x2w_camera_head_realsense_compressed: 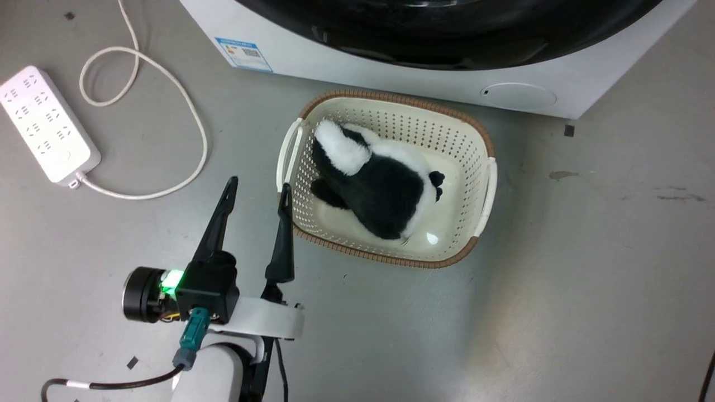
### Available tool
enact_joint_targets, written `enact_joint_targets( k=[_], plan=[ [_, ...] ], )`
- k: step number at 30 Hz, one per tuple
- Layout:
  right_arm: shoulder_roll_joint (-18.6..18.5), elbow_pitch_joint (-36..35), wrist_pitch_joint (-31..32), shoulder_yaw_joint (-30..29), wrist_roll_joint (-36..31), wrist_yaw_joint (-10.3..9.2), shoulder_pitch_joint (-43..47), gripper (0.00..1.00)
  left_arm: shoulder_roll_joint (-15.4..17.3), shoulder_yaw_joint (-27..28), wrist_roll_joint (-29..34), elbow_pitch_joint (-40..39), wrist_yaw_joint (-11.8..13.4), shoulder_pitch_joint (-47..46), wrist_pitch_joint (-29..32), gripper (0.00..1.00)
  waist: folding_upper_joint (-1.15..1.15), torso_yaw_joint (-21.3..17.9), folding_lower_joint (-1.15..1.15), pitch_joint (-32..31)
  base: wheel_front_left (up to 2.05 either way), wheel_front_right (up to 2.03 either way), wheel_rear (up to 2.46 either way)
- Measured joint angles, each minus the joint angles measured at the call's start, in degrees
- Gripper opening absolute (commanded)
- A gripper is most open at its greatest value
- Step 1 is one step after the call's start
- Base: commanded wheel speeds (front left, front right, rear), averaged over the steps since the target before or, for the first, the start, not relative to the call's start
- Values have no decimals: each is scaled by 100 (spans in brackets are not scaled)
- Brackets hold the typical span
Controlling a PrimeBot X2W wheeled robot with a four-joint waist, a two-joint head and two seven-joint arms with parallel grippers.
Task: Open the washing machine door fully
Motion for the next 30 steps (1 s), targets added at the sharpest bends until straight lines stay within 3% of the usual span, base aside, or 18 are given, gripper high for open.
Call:
enact_joint_targets(
  k=[11, 21, 27, 30],
  plan=[
    [18, 298, 1096, -591, 207, -10, -306, 0, 1, -80, -52, 12, 121, -98, -156, 100, 0, 131, 0, 0, 0, 0, 0],
    [478, -169, 1986, -1007, 535, -9, 801, 0, 7, -92, -58, 114, 118, 7, -245, 100, 0, 91, -1, -578, 0, 0, 0],
    [772, -764, 2438, -786, 814, -9, 1754, 0, 48, -54, -58, 180, 76, 350, -245, 100, 0, -15, -2, -1063, 0, 0, 0],
    [726, -903, 2577, -249, 1319, -9, 2210, 0, 59, -59, -58, 202, 42, 456, -245, 100, 0, -66, -2, -1273, 0, 0, 0]
  ],
)
